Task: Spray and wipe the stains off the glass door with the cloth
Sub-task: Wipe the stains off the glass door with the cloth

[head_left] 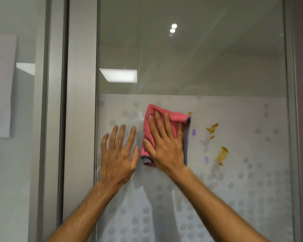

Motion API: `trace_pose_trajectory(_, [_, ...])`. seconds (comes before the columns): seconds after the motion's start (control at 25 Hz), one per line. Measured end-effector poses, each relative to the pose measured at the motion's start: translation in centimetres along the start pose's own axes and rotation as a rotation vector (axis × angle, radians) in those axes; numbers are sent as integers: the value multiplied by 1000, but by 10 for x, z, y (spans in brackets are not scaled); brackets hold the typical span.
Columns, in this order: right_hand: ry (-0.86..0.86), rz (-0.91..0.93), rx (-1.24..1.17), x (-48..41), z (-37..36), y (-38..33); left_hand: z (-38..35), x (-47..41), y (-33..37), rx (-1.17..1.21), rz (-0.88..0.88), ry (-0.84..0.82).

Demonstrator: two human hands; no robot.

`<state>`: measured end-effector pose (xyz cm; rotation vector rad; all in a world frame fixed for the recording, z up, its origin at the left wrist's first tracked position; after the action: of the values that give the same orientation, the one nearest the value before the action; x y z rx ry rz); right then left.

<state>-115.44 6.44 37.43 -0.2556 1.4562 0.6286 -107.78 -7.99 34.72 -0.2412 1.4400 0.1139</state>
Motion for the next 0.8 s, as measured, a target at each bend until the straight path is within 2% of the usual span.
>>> trace_pose_trajectory(0.08, [-44,179,11,-35,1,14,1,-13,3,5,-25,-6])
trace_pose_trajectory(0.16, [-27,214,38,-68,5,42,1,-24,10,10,-41,-15])
trace_pose_trajectory(0.32, [82,-201,-21,-89,13,89,-3,-37,22,31,-44,-42])
trace_pose_trajectory(0.4, [117,-229,-37,-64,11,80,-5,-38,27,41,-55,-53])
trace_pose_trajectory(0.52, [78,-124,-52,0,5,59,-9,-35,32,53,-76,-60])
trace_pose_trajectory(0.68, [-64,86,29,112,-2,41,-12,-32,39,51,-69,-65])
trace_pose_trajectory(0.8, [-104,214,60,132,1,49,-15,-31,47,47,-67,-70])
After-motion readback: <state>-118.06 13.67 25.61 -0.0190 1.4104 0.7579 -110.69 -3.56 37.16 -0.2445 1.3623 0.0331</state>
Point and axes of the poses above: each hand's wrist, its own x-axis away from the middle knuckle, its own z-axis out of the back of the hand, y = z × x, the point moved 5 cm from there along -x, towards the middle knuckle, and after that the axes turned 2 degrees about y, right-handed, at the moved point
